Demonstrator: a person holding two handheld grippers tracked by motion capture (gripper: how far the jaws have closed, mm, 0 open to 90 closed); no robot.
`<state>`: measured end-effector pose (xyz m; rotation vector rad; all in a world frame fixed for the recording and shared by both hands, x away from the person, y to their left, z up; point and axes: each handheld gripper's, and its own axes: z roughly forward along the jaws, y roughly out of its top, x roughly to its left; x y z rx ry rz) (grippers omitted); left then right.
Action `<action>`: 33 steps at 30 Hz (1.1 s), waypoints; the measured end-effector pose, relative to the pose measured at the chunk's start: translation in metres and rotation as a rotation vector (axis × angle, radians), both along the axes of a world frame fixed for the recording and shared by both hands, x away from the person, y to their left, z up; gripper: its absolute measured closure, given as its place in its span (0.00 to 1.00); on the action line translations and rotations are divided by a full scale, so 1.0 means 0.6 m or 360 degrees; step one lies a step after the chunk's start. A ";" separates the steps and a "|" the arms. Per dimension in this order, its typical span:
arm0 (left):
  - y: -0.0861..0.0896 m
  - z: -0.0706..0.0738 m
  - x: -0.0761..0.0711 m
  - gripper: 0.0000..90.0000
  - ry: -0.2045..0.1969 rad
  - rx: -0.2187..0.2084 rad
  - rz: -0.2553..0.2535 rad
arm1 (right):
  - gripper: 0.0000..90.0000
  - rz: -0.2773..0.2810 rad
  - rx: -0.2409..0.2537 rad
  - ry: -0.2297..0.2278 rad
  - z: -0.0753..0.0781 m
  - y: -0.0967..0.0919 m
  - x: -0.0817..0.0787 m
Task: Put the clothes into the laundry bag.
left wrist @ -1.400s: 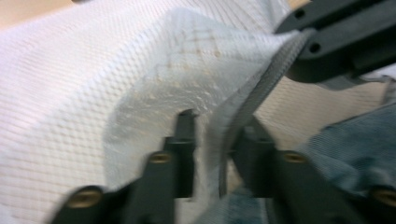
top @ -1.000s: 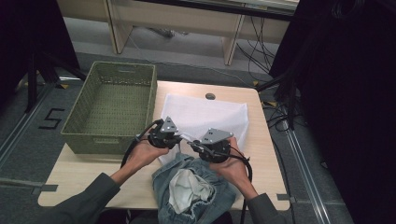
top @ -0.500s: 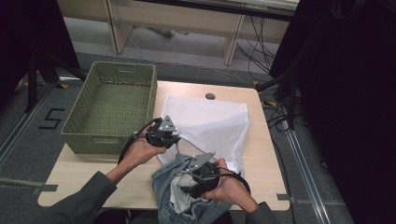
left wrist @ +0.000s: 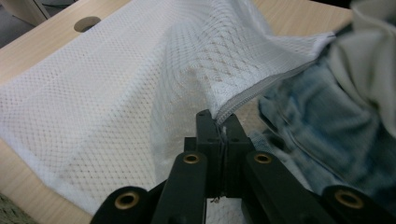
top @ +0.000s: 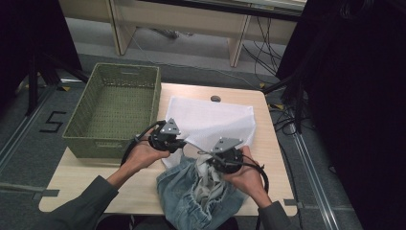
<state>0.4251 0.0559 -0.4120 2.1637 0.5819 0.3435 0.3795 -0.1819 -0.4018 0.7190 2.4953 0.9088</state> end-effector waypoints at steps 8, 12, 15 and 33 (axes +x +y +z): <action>0.005 0.002 0.012 0.98 0.0000 -0.0030 0.0048 | 0.96 -0.0145 -0.0035 -0.0081 -0.014 0.004 0.068; 0.010 0.003 0.019 0.98 0.0022 -0.0081 0.0073 | 0.94 -0.0017 -0.0075 0.0018 -0.048 0.022 0.052; 0.009 0.002 0.018 0.98 0.0029 -0.0085 0.0068 | 0.94 0.0013 -0.0117 0.0091 -0.063 0.031 0.050; 0.009 -0.001 0.018 0.97 0.0023 -0.0102 0.0027 | 0.53 -0.0173 0.0295 0.0139 -0.006 -0.011 0.037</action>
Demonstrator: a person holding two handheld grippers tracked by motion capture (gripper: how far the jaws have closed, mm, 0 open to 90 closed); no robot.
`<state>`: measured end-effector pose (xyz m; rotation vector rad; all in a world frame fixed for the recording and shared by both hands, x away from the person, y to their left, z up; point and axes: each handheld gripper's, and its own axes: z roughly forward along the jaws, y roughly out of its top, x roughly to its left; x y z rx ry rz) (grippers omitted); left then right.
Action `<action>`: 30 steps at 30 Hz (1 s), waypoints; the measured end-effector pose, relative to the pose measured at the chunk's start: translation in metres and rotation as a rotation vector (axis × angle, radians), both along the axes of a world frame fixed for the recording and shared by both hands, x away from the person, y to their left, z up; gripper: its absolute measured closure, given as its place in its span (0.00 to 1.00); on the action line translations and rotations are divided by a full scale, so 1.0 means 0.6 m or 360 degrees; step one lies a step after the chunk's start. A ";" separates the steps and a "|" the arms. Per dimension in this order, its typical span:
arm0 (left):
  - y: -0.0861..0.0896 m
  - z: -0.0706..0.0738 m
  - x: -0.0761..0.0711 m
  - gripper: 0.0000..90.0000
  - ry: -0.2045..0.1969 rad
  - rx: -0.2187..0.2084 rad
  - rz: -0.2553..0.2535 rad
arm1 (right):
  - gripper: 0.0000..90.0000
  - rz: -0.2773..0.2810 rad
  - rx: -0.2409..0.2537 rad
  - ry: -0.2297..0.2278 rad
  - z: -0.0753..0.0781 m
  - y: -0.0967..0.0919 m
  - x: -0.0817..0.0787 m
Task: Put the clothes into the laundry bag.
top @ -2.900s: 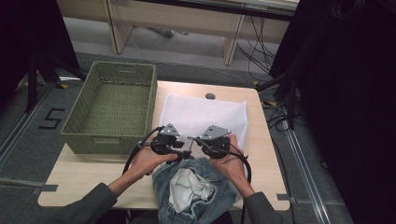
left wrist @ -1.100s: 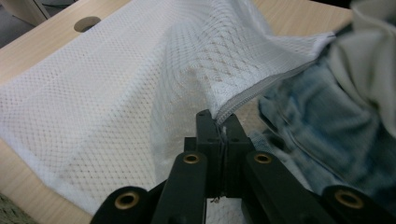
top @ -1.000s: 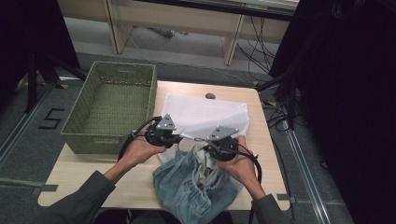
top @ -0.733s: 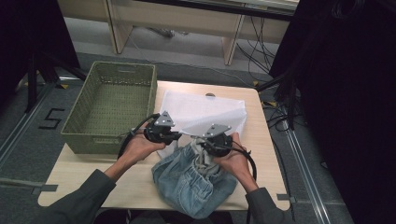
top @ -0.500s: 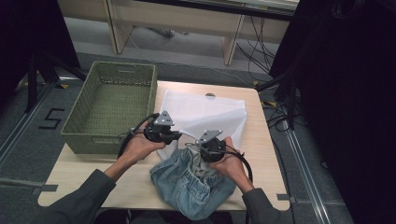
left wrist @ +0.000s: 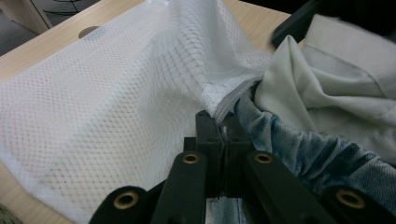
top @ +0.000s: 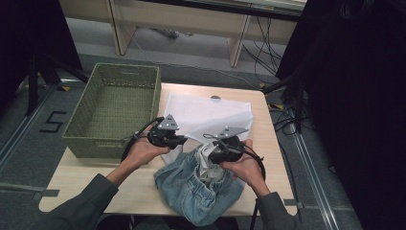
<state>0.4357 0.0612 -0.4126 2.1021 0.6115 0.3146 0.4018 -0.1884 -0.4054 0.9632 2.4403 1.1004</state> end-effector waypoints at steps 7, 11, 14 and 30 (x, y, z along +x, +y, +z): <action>0.005 -0.001 0.004 0.97 0.0008 0.0012 0.0005 | 0.48 0.0194 -0.0007 0.0072 0.026 0.024 -0.079; 0.001 -0.002 0.002 0.97 0.0020 -0.0015 0.0019 | 0.41 0.0251 -0.0100 0.0171 -0.009 0.047 -0.095; 0.001 -0.001 0.002 0.97 0.0008 0.0012 0.0001 | 0.42 0.0288 -0.0154 0.0252 -0.037 0.061 -0.095; -0.009 0.001 -0.010 0.97 -0.0019 0.0003 -0.0092 | 0.96 0.0092 -0.0135 -0.0040 0.021 0.018 -0.024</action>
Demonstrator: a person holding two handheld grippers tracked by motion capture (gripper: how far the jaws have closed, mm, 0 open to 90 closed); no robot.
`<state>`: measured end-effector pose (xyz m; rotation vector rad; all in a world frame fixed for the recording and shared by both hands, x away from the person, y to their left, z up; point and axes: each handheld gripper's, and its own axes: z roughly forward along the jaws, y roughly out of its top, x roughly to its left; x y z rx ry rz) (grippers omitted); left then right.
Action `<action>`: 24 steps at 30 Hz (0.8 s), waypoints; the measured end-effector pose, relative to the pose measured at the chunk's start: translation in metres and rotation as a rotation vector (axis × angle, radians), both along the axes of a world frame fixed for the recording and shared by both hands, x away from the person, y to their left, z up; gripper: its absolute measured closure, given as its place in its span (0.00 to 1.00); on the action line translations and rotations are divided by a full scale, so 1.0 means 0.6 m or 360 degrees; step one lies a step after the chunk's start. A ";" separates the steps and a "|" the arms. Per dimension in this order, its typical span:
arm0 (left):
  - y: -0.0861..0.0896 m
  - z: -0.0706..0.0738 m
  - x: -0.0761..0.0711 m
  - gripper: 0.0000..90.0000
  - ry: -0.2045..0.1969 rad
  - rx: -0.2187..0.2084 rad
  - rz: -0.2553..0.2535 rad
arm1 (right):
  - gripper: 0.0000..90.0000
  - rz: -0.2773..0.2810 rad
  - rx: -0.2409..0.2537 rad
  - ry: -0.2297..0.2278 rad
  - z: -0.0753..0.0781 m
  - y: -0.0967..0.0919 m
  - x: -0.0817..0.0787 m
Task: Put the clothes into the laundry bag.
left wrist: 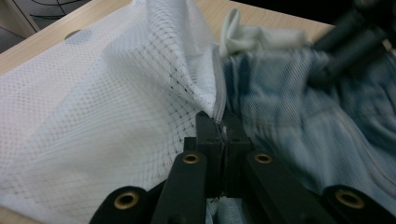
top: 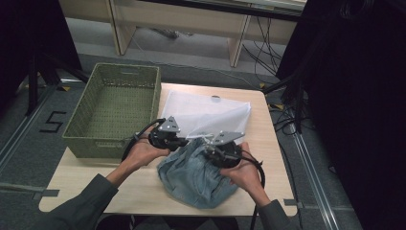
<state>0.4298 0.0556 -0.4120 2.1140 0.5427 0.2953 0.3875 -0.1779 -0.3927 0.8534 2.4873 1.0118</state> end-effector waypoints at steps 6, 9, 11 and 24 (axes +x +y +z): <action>0.000 -0.006 0.002 0.97 0.0004 0.0049 0.0010 | 0.95 -0.0172 -0.0122 0.0154 -0.068 -0.014 0.070; 0.006 -0.008 0.006 0.97 0.0027 0.0046 0.0024 | 0.95 -0.0194 -0.0213 0.0268 -0.111 -0.017 0.081; 0.008 -0.007 0.008 0.97 0.0021 0.0029 0.0040 | 0.91 -0.0209 -0.0191 0.0265 -0.106 -0.016 0.081; 0.021 0.000 0.028 0.97 0.0019 0.0012 0.0127 | 0.54 0.0067 0.0092 -0.0086 -0.011 0.047 -0.023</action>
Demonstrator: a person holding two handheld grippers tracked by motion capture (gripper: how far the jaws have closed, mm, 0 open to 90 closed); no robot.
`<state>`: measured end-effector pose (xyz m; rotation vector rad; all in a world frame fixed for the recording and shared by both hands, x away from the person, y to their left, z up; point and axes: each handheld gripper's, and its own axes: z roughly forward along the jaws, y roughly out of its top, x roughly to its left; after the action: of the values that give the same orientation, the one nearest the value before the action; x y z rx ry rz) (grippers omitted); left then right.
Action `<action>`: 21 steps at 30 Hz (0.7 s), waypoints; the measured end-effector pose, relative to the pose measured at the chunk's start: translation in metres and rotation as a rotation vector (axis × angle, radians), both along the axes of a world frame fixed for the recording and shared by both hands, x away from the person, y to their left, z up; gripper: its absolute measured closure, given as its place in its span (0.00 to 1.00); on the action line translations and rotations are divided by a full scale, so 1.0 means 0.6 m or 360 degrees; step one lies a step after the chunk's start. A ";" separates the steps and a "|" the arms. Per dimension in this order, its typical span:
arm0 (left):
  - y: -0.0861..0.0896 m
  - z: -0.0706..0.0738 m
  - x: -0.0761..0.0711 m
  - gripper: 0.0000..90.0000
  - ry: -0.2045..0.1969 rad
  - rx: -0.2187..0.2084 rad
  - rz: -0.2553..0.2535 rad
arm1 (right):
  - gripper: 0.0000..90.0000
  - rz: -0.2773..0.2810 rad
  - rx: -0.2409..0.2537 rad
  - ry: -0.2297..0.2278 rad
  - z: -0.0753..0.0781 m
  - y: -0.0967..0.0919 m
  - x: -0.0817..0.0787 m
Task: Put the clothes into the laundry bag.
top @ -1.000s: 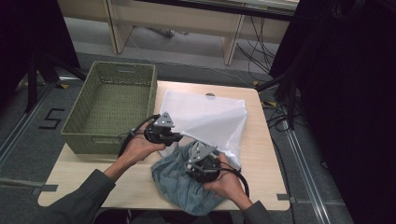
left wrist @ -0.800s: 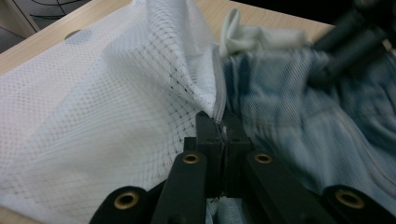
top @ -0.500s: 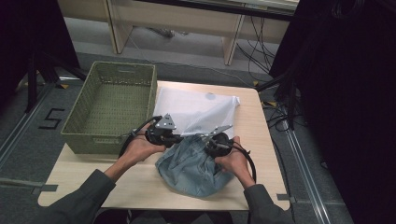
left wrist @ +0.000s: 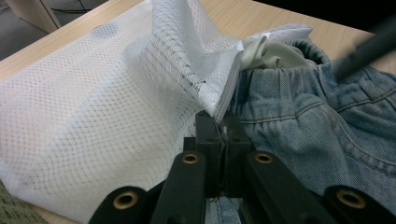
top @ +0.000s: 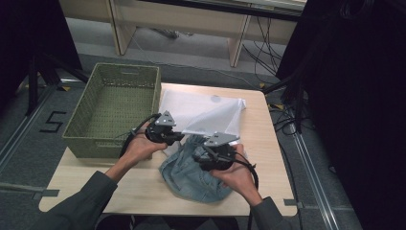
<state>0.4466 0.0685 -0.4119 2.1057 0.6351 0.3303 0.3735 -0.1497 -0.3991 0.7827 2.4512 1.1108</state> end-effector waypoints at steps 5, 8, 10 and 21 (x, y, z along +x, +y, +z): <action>0.004 0.000 0.008 0.97 0.0034 -0.0042 0.0008 | 0.52 0.0187 -0.0068 0.0163 -0.047 0.060 -0.025; 0.013 0.001 0.015 0.97 0.0060 -0.0075 -0.0003 | 0.51 0.0223 -0.0110 0.0189 -0.081 0.086 -0.028; 0.017 0.000 0.019 0.97 0.0086 -0.0086 -0.0030 | 0.50 0.0219 -0.0148 0.0238 -0.099 0.100 -0.026; 0.018 -0.003 0.021 0.96 0.0109 -0.0108 -0.0032 | 0.57 0.0219 -0.0358 0.0273 -0.165 0.144 -0.010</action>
<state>0.4589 0.0793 -0.4138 2.0643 0.6557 0.2231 0.3675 -0.0635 -0.4980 0.6731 2.7492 0.8212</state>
